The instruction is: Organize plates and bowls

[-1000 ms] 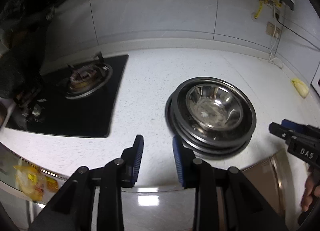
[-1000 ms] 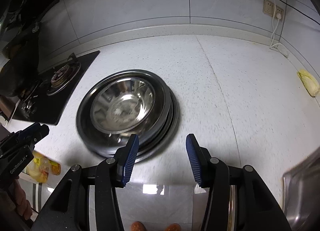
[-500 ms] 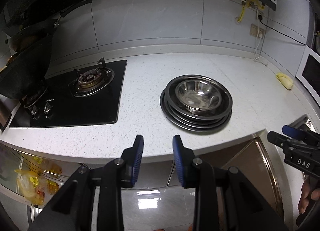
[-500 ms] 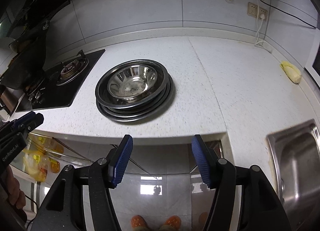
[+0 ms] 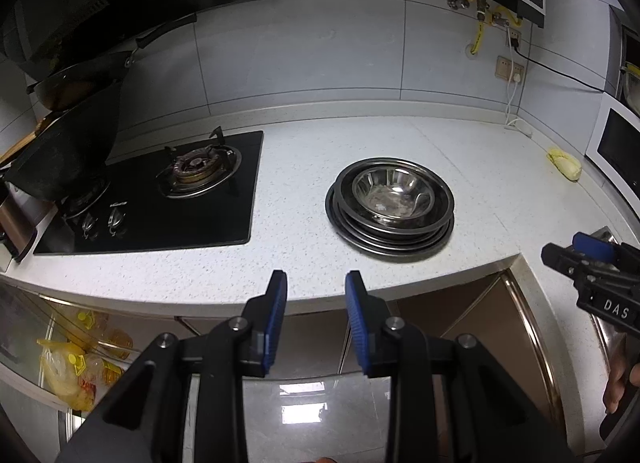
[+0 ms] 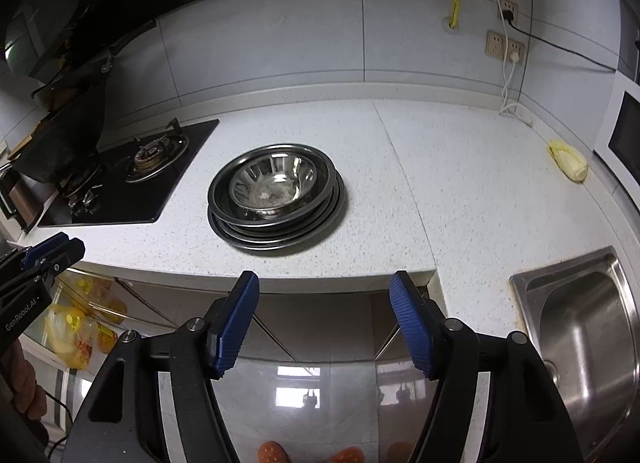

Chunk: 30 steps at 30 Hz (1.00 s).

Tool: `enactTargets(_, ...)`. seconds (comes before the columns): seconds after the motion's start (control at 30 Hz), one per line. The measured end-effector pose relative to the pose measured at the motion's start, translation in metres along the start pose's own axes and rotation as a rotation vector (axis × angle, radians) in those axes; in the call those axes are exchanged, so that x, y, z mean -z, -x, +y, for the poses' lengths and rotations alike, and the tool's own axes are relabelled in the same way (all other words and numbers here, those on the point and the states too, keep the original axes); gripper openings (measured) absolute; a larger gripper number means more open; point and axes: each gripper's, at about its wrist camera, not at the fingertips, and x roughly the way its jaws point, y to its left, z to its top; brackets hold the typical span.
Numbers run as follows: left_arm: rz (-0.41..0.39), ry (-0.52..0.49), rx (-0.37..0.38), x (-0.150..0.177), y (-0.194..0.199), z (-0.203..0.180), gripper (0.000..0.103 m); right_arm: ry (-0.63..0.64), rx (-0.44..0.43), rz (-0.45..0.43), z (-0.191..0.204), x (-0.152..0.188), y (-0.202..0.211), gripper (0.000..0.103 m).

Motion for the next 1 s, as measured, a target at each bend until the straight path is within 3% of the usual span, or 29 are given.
enactTargets(0.5,-0.025,0.035,-0.039,-0.003,0.025,-0.009,0.029,0.068,-0.05,-0.043,-0.008,-0.008,0.016,0.068)
enactTargets(0.73,-0.043,0.083,-0.002,-0.001,0.025,-0.003,0.029,0.069,-0.063,-0.041,-0.014,-0.004,0.017,0.091)
enactTargets(1.0,-0.043,0.048,-0.021,-0.002,0.023,-0.007,0.029,0.066,-0.063,-0.042,-0.017,-0.003,0.018,0.096)
